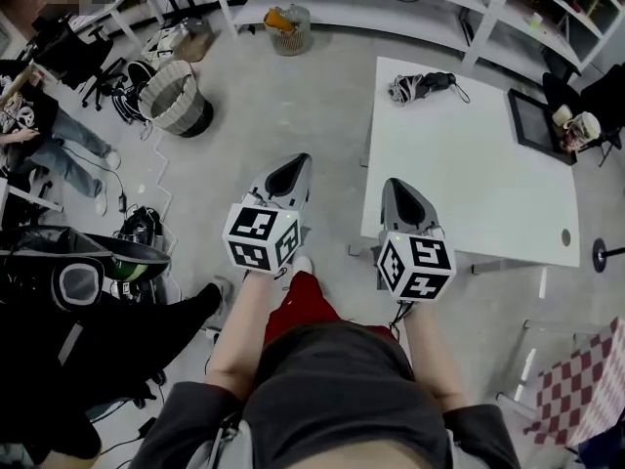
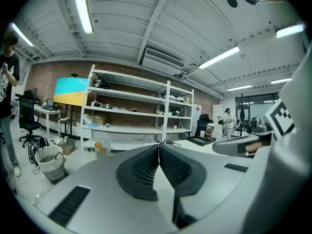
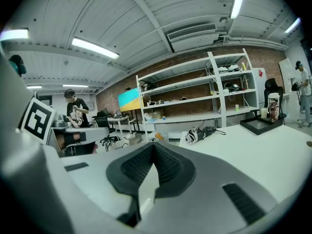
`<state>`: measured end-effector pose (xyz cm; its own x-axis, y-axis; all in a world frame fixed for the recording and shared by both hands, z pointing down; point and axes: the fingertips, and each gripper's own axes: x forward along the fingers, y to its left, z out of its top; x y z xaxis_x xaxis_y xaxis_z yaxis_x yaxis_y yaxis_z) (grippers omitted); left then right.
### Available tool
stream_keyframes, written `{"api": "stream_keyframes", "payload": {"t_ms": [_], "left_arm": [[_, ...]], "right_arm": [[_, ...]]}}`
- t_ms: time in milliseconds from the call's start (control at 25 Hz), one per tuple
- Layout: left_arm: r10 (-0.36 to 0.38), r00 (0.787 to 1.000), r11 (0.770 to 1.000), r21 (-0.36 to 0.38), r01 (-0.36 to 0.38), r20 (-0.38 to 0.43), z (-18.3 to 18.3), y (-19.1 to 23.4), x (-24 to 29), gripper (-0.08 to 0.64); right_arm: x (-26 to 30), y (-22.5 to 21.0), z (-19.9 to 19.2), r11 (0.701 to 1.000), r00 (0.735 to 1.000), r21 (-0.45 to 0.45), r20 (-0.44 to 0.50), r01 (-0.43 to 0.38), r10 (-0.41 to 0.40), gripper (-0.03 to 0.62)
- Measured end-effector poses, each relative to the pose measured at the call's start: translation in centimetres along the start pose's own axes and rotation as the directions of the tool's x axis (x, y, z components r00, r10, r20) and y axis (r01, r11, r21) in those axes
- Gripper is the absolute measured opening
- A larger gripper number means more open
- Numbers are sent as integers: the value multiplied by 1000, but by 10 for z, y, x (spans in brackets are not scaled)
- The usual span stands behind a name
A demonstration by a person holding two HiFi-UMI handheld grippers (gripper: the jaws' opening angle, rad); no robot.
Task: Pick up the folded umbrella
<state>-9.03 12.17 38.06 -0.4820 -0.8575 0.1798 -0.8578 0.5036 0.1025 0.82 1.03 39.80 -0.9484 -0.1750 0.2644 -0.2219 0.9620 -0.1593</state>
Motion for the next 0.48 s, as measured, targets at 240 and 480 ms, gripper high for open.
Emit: {"api": "stream_keyframes", "payload": {"t_ms": [240,480], "left_arm": [[-73,997,997,1,73,-19,8,47,38,15],[-152,987,988,7,152,-50,12,85,77,15]], "right_arm": [[49,9,10,997,997,7,-11,82,-82,18],[90,12,22,985,985,18,-15,171,-171,18]]}}
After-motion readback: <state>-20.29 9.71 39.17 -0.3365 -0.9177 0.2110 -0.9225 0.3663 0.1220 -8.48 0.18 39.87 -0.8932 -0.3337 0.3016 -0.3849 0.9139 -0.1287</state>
